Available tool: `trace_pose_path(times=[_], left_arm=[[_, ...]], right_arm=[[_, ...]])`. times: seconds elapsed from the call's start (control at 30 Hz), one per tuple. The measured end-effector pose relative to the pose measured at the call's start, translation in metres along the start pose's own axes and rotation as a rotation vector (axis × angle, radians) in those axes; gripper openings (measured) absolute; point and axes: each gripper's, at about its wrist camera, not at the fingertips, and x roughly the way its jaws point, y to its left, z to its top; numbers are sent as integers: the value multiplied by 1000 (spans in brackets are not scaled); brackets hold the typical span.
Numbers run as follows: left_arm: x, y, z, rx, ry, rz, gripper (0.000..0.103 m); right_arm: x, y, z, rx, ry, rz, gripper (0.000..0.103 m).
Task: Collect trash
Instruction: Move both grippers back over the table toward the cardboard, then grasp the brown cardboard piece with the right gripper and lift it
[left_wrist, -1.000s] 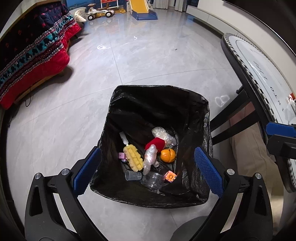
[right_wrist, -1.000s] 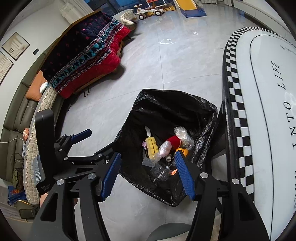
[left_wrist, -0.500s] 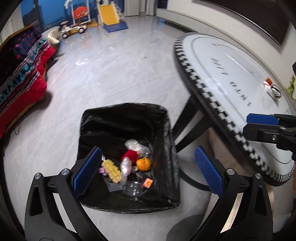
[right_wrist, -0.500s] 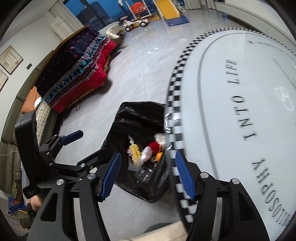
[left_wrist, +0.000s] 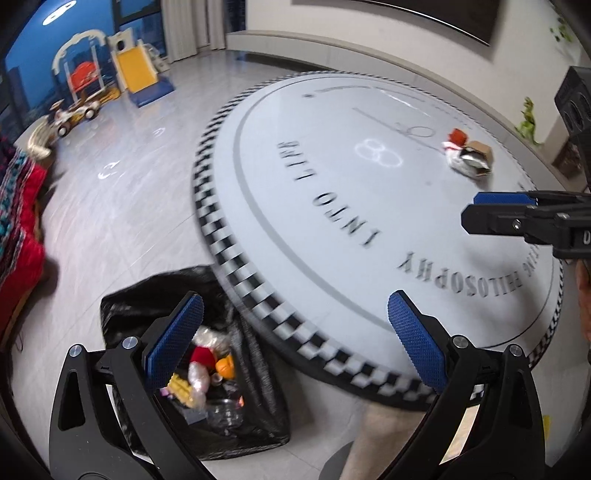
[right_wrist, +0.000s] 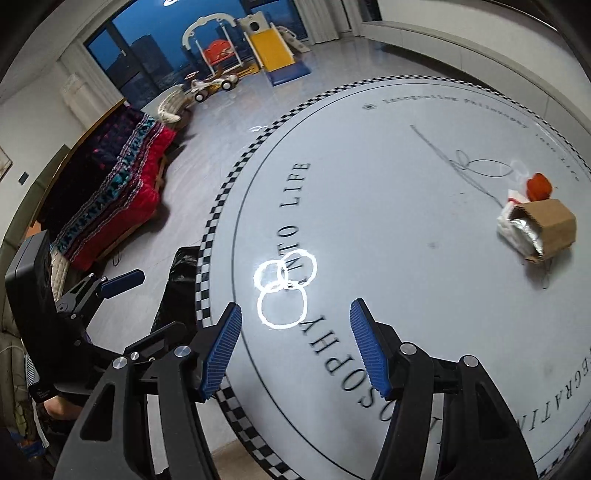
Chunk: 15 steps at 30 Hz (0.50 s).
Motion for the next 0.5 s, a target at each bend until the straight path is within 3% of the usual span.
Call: trace_pose_path(times=[0.27,0.5], left_arm=[[16,-70,44,101,8,-132,97],[36,-113,80,147,24,-190,97]], right_arm=[[-36,-82,15,116,-54,-94,63],[-54,-147,24,201,-68,-178,63]])
